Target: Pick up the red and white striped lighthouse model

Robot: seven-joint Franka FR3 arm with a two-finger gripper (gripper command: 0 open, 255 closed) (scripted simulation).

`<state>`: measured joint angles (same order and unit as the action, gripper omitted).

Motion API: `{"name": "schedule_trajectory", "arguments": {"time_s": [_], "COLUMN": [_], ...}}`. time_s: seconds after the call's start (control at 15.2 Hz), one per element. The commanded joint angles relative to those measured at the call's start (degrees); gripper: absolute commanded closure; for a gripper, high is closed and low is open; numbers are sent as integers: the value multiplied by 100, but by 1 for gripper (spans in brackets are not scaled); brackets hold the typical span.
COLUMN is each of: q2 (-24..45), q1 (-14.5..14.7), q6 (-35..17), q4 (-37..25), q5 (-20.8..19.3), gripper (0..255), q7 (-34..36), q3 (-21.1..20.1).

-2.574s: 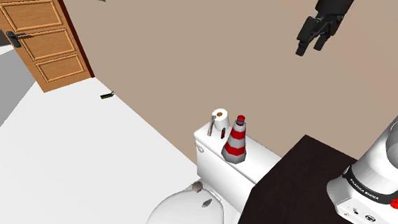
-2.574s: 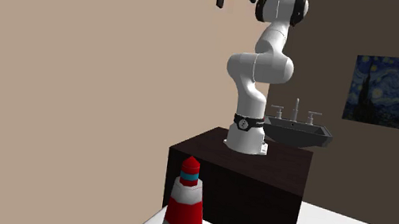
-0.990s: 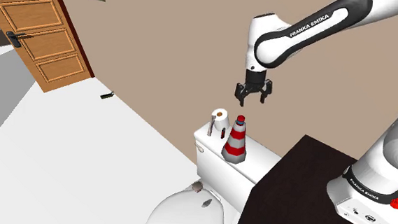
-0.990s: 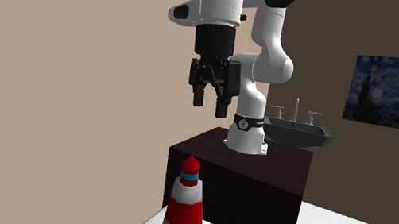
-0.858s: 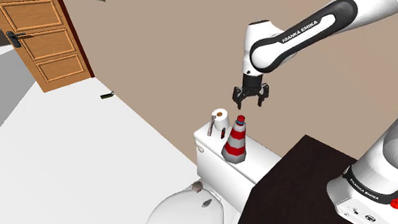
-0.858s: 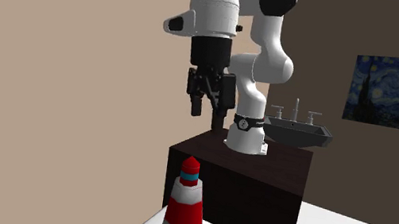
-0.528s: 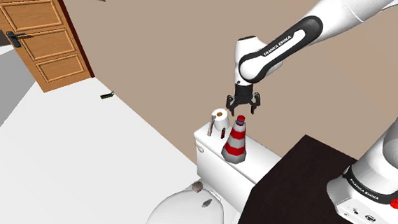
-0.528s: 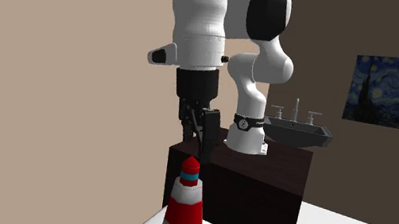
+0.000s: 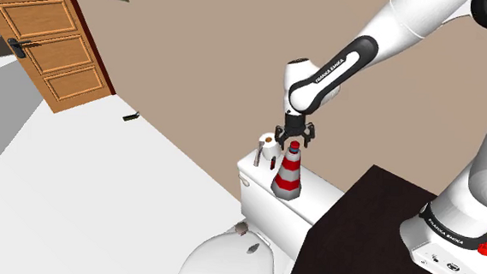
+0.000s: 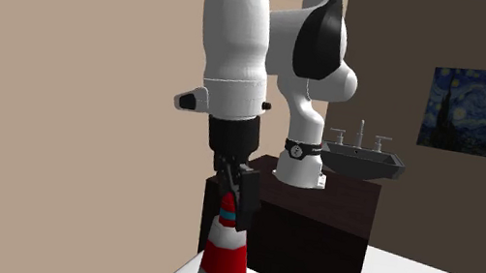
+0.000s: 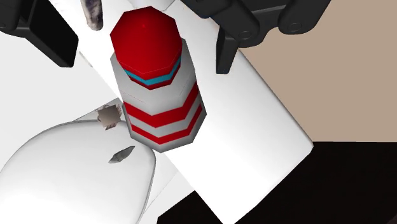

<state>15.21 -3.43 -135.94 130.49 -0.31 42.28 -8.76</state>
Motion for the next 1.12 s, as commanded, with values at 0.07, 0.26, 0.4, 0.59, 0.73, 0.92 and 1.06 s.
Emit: {"name": "schedule_trajectory", "arguments": {"time_s": [0.07, 0.26, 0.4, 0.59, 0.73, 0.92, 1.06], "q2": [32, 31, 29, 18, -39, -233, -358], "q1": [-2, -3, -6, -7, -3, -15, -21], "q6": [-62, -66, -66, -63, 10, 220, 362], "q4": [28, 33, 34, 43, 26, 8, -10], "q5": [-7, -7, -7, -5, 7, 45, 69], "gripper": [255, 255, 255, 255, 255, 255, 255], "q7": [-3, -5, -9, -11, -6, -27, -40], "q3": [5, 6, 7, 6, -3, -18, -26]}}
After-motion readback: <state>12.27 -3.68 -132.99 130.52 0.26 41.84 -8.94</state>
